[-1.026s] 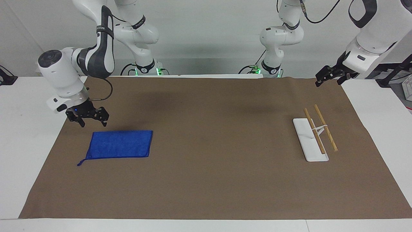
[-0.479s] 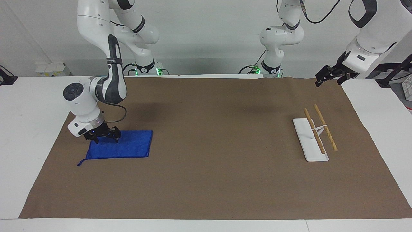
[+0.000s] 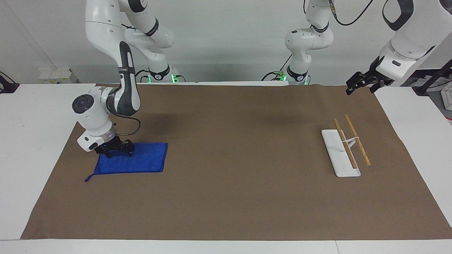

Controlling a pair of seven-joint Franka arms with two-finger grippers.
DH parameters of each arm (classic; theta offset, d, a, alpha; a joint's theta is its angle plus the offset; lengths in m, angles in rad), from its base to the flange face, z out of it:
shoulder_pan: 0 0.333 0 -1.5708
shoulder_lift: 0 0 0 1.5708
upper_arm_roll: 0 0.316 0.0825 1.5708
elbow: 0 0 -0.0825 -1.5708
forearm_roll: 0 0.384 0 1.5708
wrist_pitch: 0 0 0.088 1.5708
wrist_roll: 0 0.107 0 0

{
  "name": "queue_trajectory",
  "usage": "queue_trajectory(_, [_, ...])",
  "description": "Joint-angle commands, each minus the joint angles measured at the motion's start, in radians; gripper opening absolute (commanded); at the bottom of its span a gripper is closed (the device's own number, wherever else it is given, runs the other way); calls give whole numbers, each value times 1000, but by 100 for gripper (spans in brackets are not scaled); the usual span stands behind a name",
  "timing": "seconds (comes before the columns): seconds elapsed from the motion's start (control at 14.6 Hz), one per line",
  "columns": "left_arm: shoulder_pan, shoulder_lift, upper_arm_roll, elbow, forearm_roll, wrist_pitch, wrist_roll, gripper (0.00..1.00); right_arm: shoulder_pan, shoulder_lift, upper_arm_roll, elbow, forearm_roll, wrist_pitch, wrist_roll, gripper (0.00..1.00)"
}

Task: Right arm passes towel to left arm to hang
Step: 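Reach the right gripper to the blue towel and grasp its corner, then lift the towel with the right gripper while the left gripper reaches toward it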

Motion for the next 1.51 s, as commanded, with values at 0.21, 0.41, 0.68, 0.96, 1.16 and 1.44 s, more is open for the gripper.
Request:
queue_trajectory(0.21, [5,-15,1,-21,-7,16,3,100,-7,-5,1,-27,-2,25,-38,39])
queue_trajectory(0.41, [5,-15,1,-21,-7,16,3,100,-7,-7,3,-20,-2,16,-34,0])
queue_trajectory(0.68, [5,-15,1,-21,-7,16,3,100,-9,-65,67,26,71,-118,72,0])
queue_trajectory(0.96, [7,-18,2,-21,-7,-7,-11,100,-10,-139,185,101,108,-364,369,0])
queue_trajectory(1.16, [7,-19,-1,-27,-10,17,-172,100,-9,-152,326,172,153,-478,700,0])
queue_trajectory(1.44, [1,-94,-1,-207,-192,196,-673,100,-3,-131,544,267,157,-438,1148,0])
